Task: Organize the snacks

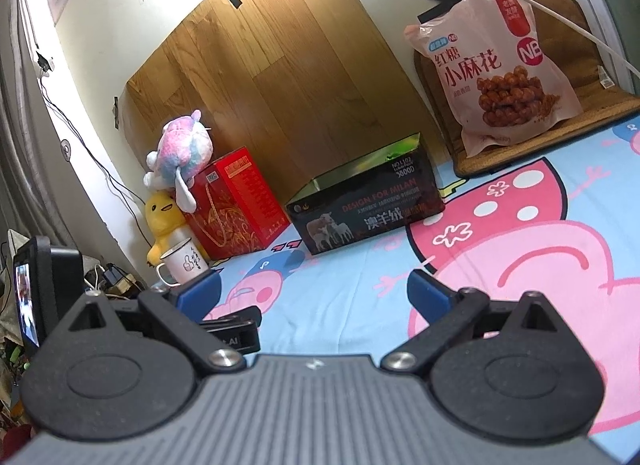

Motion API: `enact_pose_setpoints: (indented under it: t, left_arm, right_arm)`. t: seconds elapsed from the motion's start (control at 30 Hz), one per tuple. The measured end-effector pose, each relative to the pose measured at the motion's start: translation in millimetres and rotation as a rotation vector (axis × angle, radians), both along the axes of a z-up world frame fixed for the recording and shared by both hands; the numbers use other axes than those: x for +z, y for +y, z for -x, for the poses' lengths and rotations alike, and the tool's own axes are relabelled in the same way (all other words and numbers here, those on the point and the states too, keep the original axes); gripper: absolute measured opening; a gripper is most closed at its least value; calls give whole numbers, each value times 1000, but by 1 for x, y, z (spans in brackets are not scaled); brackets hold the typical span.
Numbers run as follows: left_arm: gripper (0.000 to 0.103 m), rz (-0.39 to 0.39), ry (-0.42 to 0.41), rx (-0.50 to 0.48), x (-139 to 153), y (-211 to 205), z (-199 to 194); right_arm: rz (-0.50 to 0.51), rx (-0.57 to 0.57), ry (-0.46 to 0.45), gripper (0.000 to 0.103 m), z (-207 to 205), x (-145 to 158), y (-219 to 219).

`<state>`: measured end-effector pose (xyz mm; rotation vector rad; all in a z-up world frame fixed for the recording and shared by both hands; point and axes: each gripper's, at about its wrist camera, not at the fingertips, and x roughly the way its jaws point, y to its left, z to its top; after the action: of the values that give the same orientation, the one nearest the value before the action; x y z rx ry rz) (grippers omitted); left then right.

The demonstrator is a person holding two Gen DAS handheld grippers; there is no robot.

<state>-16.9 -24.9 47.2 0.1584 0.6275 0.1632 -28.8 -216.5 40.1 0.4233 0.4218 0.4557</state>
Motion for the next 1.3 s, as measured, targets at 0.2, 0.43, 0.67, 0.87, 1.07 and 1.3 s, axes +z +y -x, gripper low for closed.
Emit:
enact_pose_setpoints:
  t: [0.2, 0.43, 0.67, 0.87, 1.07, 1.3]
  left_arm:
    - [103, -11, -4, 11, 0, 3, -1]
    - [103, -38, -19, 23, 0, 7, -2]
    - [103, -48, -29, 36, 1, 13, -3]
    - [103, -60, -39, 49, 1, 19, -4]
    - [103, -71, -47, 69, 2, 24, -5]
    - [103, -98, -57, 72, 1, 24, -6]
  right_arm:
    - [0, 1, 3, 101, 0, -1, 0]
    - [0, 2, 4, 101, -1, -2, 0]
    - [1, 1, 11, 101, -1, -4, 1]
    - [4, 1, 14, 101, -2, -4, 1]
    - [5, 1, 18, 101, -3, -4, 3]
    - [5, 1, 18, 101, -3, -5, 3]
